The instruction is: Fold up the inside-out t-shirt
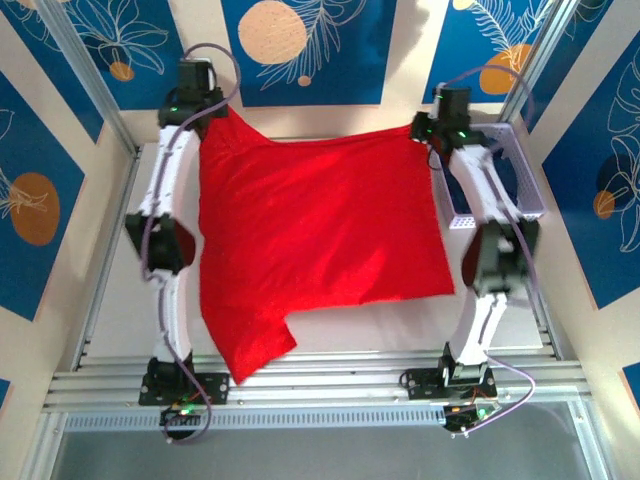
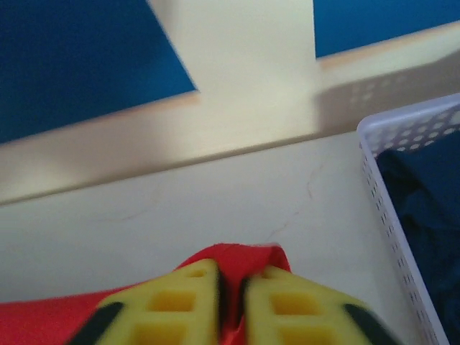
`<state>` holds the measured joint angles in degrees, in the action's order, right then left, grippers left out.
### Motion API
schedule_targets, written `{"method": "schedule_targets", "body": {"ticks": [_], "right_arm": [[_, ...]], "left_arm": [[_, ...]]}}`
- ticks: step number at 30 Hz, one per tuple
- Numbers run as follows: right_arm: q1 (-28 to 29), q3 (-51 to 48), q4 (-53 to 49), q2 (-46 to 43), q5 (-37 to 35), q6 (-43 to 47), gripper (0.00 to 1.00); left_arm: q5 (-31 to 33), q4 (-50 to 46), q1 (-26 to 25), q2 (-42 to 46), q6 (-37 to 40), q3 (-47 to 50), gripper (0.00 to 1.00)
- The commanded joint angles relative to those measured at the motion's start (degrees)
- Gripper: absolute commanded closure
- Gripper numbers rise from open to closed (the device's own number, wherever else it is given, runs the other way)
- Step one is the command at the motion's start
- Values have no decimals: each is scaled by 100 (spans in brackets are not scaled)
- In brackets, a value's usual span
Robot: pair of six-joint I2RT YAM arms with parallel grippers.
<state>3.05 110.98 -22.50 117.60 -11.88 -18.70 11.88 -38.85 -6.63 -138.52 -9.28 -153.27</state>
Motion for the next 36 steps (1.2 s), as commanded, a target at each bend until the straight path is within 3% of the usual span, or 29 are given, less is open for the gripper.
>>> {"method": "schedule_targets", "body": {"ticks": [1,3,5,7,11,14,20,23,29,36], "right_arm": [[37,2128,-882,1712,-451,-59,71],[78,3136,-1491,2396,-324,-7,66],[177,3292,-1803,2476,64,88,60],[332,2687,-1901,2106,227,163,59],[761,291,-1527,812,559,91,58],[1026,-1060,-1380,151,762,-163,58],[890,-2353,-1736,-180,1105,-452,59],[639,-2735,-1858,-229,1077,-461,62],[111,-3258,-2090,-221,1293,-503,65],[-388,-4132,-2118,-830,952,-660,73]], "left_arm": [[-620,9,252,-1492,-584,-1828,54],[-925,236,336,-1674,-953,-1663,39],[-1138,461,390,-1262,-1173,-755,24],[-1201,446,408,-738,-1315,69,21],[-1348,175,396,323,-1557,1547,20],[-1636,546,324,1423,-1689,3337,18],[-2102,1902,189,3618,-2082,7107,16],[-2090,2055,180,4269,-2091,8284,16],[-2171,1957,184,4867,-2026,9296,15],[-2394,1794,91,5531,-2153,9908,15]]}}
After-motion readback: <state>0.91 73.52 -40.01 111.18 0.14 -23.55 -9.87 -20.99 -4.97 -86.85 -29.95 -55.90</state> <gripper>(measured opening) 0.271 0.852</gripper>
